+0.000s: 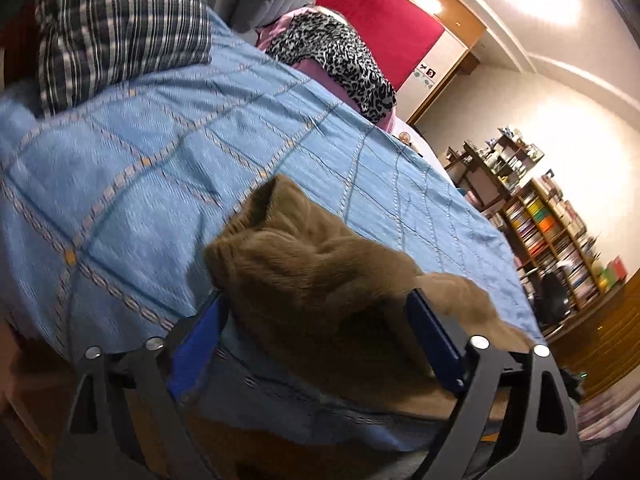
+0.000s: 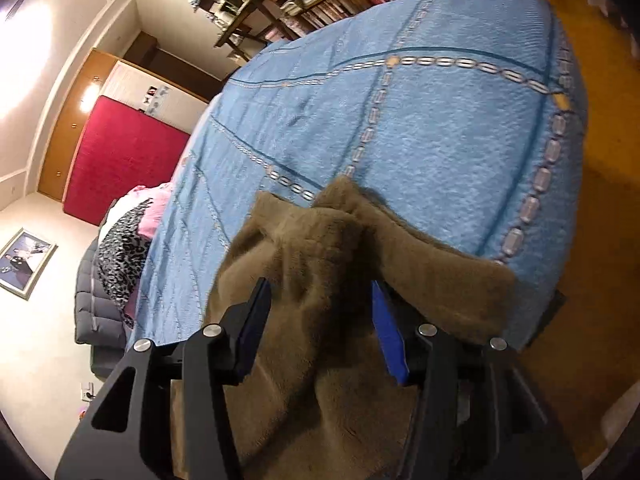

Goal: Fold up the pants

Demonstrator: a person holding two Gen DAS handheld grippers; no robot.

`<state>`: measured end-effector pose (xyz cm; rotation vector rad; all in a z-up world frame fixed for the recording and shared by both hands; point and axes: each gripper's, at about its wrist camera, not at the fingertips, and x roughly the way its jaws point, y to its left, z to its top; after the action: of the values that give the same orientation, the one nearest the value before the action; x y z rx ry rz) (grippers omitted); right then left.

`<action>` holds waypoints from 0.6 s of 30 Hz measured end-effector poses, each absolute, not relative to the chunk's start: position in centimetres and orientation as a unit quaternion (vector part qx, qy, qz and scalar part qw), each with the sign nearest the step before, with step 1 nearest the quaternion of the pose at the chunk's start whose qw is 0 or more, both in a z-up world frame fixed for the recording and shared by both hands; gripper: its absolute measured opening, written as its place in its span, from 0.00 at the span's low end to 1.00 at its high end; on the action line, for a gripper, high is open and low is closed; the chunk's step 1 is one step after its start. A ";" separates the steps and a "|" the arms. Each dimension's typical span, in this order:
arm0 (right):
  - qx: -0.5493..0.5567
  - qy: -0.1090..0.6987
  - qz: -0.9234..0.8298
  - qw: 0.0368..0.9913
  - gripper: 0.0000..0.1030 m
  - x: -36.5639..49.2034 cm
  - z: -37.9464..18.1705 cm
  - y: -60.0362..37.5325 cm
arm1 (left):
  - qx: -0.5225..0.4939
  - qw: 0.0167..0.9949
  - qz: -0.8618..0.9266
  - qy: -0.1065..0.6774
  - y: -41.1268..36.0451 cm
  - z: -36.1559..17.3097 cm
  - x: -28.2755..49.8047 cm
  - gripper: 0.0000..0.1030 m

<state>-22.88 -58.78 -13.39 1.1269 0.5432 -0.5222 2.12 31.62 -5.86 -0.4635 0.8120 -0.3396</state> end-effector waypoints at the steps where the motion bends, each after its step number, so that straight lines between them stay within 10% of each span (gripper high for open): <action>1: 0.520 0.250 -0.236 0.782 0.51 -22.7 -13.5 -58.8 | -0.236 0.871 -0.165 0.398 31.4 -6.1 2.0 0.88; 18: 0.493 0.263 -0.220 0.800 0.51 -20.1 -13.5 -59.0 | -0.375 0.802 -0.134 0.445 29.6 -6.0 3.2 0.94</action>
<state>-20.09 -59.01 -13.50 1.0580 0.5637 -0.4724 3.22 29.62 -6.01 -0.8033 0.9530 -0.2875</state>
